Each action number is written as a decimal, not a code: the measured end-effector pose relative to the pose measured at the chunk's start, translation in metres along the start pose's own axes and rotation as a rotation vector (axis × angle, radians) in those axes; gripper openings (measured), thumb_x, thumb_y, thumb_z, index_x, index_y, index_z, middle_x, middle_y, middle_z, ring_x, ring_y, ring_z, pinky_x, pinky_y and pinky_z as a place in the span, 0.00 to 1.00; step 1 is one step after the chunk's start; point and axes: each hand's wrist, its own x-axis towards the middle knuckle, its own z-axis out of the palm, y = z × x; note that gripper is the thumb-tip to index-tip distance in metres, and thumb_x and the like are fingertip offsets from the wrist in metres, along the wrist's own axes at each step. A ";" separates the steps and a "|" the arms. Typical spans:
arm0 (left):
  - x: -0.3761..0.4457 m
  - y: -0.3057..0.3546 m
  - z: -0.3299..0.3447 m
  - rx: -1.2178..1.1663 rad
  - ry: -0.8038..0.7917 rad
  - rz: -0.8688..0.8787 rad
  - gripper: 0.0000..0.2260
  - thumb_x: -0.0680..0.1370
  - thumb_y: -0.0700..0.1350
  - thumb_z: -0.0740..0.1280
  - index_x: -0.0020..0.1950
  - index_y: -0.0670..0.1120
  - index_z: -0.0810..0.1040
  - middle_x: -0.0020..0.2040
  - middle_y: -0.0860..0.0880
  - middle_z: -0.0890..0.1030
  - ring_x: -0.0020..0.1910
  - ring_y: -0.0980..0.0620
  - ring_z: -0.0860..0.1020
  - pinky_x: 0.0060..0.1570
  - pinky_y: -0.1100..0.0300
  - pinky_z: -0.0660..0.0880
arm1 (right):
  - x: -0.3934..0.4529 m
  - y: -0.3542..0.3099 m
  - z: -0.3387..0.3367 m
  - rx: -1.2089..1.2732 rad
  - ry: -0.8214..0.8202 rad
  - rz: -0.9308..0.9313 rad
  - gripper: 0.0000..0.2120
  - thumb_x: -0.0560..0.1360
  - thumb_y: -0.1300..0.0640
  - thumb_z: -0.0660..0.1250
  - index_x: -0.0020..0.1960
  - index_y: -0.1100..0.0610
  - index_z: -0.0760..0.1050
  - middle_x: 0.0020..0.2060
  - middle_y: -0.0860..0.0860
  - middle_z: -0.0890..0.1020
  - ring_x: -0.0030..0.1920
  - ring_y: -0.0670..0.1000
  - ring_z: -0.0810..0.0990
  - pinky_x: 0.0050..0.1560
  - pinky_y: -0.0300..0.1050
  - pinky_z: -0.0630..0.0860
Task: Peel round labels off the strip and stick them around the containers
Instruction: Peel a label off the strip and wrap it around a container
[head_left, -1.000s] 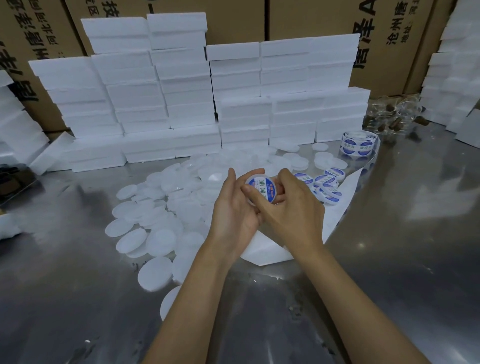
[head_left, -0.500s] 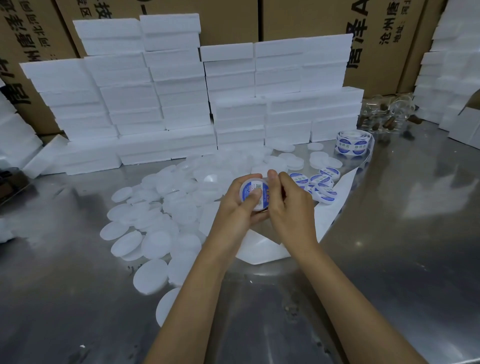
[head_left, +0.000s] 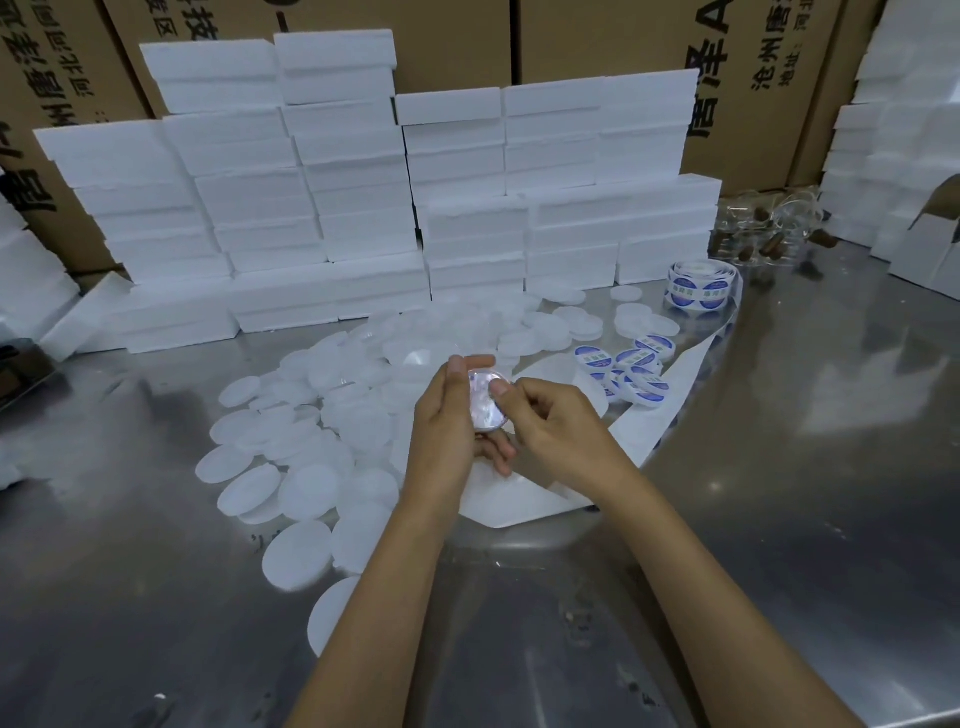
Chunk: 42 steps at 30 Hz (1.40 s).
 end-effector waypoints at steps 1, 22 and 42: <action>0.000 0.001 0.001 -0.020 -0.009 -0.019 0.17 0.86 0.53 0.52 0.66 0.47 0.75 0.35 0.44 0.83 0.24 0.47 0.78 0.22 0.58 0.75 | 0.002 0.000 -0.004 -0.004 0.024 0.020 0.24 0.81 0.45 0.62 0.32 0.59 0.67 0.24 0.44 0.67 0.28 0.43 0.66 0.31 0.36 0.64; 0.006 0.006 -0.018 -0.201 0.451 0.106 0.10 0.81 0.42 0.57 0.50 0.48 0.78 0.37 0.48 0.80 0.27 0.51 0.77 0.23 0.59 0.73 | 0.010 0.063 -0.082 -0.619 0.584 0.573 0.23 0.80 0.40 0.57 0.39 0.57 0.74 0.39 0.54 0.80 0.41 0.57 0.75 0.42 0.46 0.68; 0.014 0.007 -0.036 -0.189 0.618 0.146 0.10 0.82 0.41 0.56 0.46 0.48 0.75 0.37 0.47 0.76 0.26 0.55 0.74 0.23 0.62 0.69 | 0.110 0.028 0.031 -1.033 0.061 0.249 0.14 0.79 0.46 0.59 0.44 0.56 0.74 0.50 0.55 0.81 0.61 0.57 0.71 0.61 0.53 0.64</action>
